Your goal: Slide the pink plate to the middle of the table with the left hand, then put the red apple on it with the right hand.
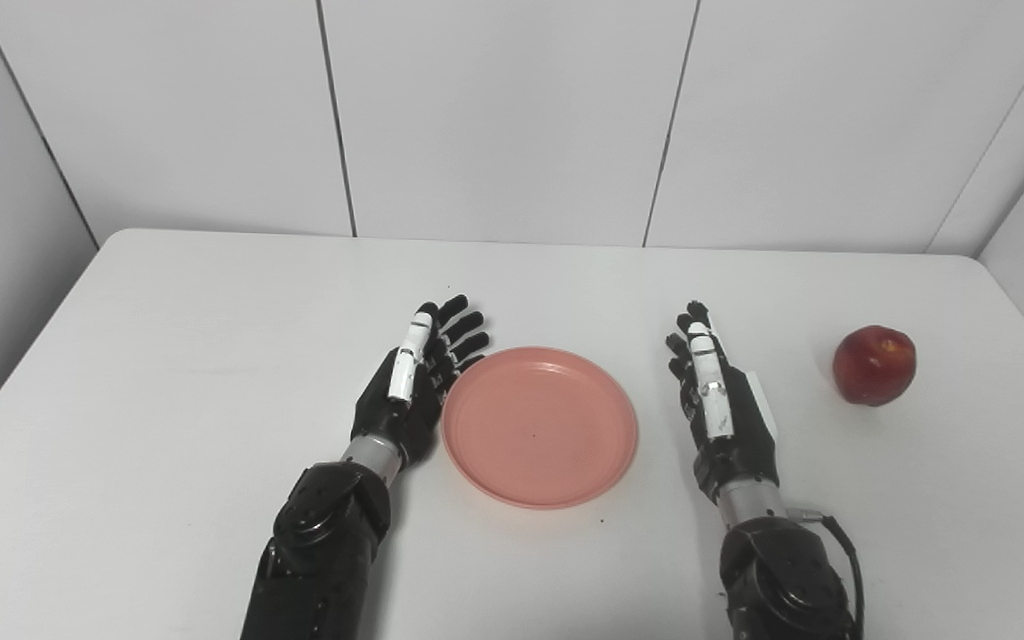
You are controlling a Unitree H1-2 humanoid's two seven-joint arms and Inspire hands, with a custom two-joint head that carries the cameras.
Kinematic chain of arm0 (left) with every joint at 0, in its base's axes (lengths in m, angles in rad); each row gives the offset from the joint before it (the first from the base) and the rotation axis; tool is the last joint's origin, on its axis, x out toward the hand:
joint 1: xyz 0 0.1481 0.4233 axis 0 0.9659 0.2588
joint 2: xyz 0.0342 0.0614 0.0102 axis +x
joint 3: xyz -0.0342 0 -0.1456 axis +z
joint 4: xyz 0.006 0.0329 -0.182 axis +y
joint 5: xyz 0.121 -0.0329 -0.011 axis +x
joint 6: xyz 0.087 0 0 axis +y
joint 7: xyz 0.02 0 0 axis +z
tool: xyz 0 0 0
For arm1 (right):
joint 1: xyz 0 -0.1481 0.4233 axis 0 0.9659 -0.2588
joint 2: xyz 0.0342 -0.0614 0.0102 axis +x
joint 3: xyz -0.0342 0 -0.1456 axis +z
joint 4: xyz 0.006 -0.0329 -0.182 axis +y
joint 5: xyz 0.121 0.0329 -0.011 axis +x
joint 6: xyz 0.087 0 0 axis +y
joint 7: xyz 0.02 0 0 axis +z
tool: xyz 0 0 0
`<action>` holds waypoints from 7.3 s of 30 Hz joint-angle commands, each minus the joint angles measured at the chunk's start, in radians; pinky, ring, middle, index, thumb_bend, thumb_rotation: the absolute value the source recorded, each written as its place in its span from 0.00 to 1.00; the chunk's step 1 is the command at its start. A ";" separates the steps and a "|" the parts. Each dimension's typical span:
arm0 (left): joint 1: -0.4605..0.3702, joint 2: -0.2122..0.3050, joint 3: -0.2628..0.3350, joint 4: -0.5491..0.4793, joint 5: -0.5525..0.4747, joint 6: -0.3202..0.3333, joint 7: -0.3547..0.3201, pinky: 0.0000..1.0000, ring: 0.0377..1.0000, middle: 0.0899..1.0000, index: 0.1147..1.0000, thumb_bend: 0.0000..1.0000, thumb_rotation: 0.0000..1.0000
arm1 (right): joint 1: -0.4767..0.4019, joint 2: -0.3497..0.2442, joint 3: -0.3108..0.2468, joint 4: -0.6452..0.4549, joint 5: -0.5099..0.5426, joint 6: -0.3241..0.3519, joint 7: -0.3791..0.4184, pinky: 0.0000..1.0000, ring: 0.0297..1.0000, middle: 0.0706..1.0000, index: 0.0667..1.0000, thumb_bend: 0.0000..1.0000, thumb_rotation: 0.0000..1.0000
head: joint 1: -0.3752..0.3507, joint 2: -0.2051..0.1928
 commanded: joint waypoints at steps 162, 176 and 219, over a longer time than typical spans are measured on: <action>0.011 0.075 0.062 0.086 -0.093 -0.031 -0.054 0.87 0.87 0.88 0.87 0.38 1.00 | -0.152 -0.482 -0.079 0.197 -0.573 0.100 -0.049 0.78 0.89 0.95 0.99 1.00 0.53 | -0.245 0.000; 0.015 0.070 0.060 0.070 -0.086 -0.019 -0.041 0.87 0.86 0.87 0.86 0.38 1.00 | -0.166 -0.482 -0.062 0.208 -0.575 0.125 -0.036 0.77 0.88 0.93 0.97 1.00 0.51 | -0.243 0.004; 0.021 0.065 0.057 0.061 -0.086 -0.012 -0.039 0.87 0.86 0.87 0.85 0.38 1.00 | -0.198 -0.471 -0.085 0.331 -0.480 0.013 -0.126 0.48 0.53 0.57 0.58 0.82 0.11 | -0.227 0.003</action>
